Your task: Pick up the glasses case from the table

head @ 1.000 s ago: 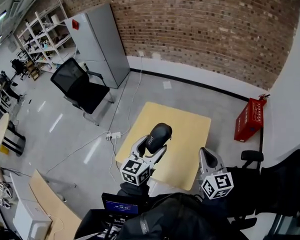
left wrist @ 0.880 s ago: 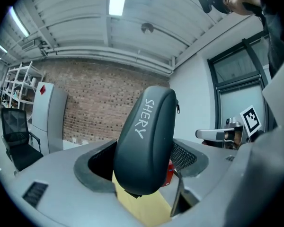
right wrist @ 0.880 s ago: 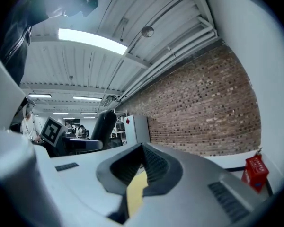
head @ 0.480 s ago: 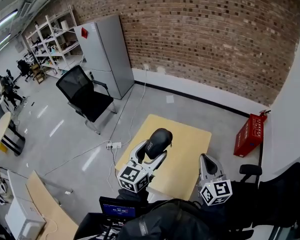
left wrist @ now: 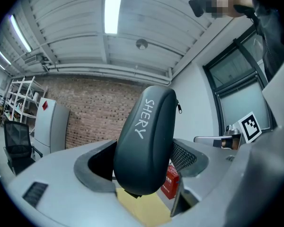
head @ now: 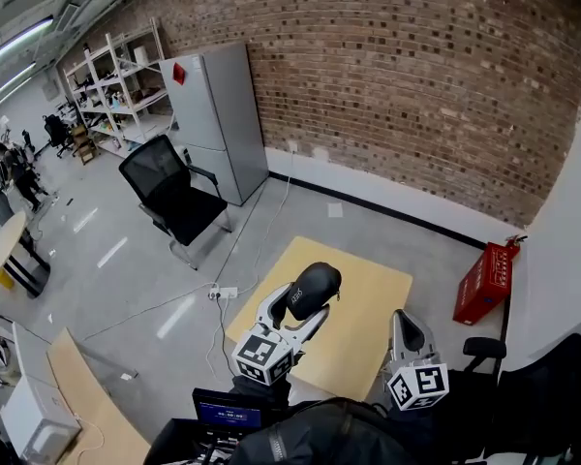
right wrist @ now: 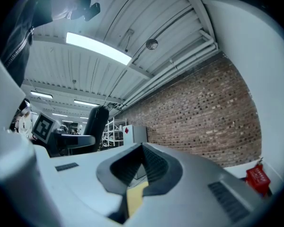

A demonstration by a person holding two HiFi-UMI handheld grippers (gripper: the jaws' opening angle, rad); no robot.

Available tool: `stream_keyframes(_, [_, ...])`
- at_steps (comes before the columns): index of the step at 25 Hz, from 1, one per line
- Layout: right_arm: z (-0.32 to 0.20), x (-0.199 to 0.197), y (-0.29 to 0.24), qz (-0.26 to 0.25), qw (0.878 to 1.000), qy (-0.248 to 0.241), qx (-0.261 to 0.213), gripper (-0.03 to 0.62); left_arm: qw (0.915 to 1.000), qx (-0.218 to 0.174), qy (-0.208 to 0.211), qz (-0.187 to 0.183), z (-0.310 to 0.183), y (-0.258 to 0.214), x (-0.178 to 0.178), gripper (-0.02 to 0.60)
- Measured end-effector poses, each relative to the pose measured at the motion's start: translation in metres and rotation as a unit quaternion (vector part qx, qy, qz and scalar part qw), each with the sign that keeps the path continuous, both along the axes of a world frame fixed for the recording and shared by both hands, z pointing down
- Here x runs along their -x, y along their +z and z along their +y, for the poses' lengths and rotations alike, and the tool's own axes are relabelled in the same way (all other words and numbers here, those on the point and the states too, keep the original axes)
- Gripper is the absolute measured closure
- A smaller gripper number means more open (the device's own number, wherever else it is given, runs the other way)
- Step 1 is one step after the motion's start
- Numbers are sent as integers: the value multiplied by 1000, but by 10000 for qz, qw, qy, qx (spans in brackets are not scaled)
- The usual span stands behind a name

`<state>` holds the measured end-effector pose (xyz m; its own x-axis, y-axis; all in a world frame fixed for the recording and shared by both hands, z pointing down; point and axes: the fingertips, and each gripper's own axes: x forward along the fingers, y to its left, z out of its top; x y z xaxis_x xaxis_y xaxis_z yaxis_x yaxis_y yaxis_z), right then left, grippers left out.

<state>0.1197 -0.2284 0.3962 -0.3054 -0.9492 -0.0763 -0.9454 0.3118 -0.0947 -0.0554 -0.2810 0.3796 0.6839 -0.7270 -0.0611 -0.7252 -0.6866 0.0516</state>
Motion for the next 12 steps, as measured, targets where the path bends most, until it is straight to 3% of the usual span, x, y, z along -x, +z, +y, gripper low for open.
stream_keyframes(12, [8,7,-4,85,9999,-20,-79,590,9999,-117,-45,22,10,-3,6,221])
